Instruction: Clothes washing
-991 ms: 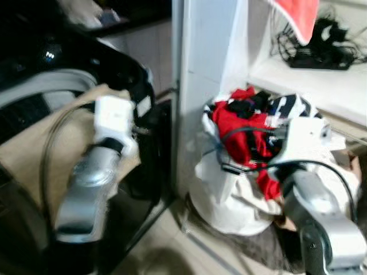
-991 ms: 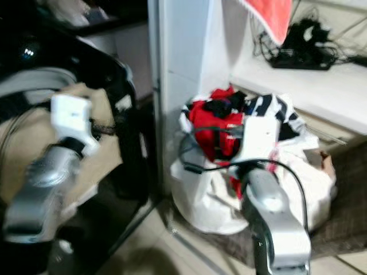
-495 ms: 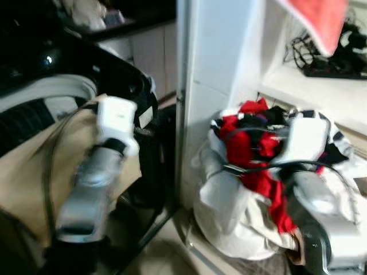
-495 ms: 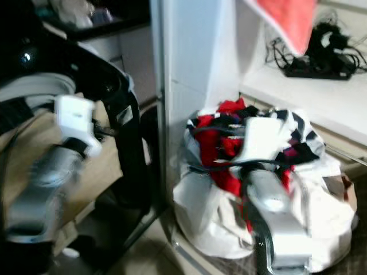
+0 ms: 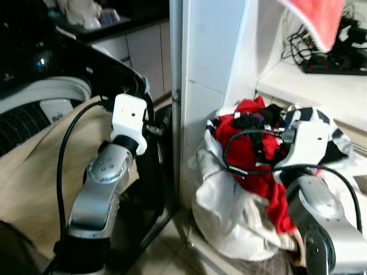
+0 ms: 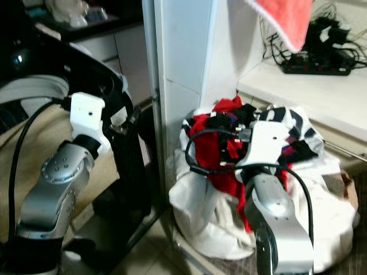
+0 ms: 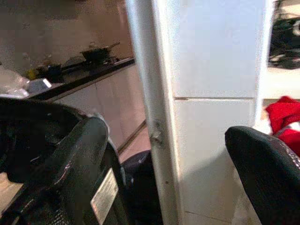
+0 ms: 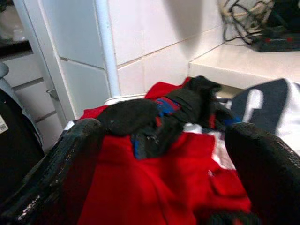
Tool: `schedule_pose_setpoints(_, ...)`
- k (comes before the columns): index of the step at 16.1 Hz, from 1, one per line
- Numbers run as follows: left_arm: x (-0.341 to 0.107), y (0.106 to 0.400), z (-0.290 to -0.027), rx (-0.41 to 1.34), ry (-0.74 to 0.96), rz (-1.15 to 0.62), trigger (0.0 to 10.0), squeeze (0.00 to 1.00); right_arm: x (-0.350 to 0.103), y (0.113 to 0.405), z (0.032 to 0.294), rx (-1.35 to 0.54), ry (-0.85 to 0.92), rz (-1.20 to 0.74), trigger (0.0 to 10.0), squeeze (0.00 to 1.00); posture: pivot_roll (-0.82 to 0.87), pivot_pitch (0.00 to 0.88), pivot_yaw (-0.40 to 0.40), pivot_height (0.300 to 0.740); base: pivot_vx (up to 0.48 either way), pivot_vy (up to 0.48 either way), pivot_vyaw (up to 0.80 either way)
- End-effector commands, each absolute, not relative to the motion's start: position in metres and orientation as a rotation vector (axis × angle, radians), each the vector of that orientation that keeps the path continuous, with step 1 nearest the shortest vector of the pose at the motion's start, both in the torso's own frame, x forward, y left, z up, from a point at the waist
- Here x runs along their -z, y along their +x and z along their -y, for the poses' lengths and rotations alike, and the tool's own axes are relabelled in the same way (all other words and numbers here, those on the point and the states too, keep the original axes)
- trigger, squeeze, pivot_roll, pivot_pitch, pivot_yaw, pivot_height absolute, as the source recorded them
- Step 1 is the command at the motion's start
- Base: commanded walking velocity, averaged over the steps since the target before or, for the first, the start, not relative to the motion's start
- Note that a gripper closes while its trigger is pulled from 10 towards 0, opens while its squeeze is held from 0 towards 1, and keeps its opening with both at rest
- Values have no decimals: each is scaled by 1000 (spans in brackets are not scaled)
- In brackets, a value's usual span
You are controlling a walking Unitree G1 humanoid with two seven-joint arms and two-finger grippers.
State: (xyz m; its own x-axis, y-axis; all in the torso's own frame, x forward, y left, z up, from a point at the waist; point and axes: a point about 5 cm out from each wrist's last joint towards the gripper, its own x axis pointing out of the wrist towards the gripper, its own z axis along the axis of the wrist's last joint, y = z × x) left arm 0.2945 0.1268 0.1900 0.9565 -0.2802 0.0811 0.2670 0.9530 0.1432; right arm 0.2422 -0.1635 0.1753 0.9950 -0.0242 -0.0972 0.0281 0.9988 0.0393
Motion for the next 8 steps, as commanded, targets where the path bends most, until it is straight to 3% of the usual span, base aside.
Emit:
schedule_pose_setpoints(1,-192,297,-125,289,133,110,10000,0,-180,240,166,36,47,-78,10000,0,-120,0,26,740,0,469,-481)
schedule_pose_setpoints(6,-192,298,-124,287,131,110,10000,0,-180,241,167,39,51,-76,10000,0,-117,0,19,740,0,468,-480)
schedule_pose_setpoints(8,-192,298,-124,259,187,107,10000,0,-180,241,167,36,49,-75,10000,0,-116,0,17,740,0,142,0)
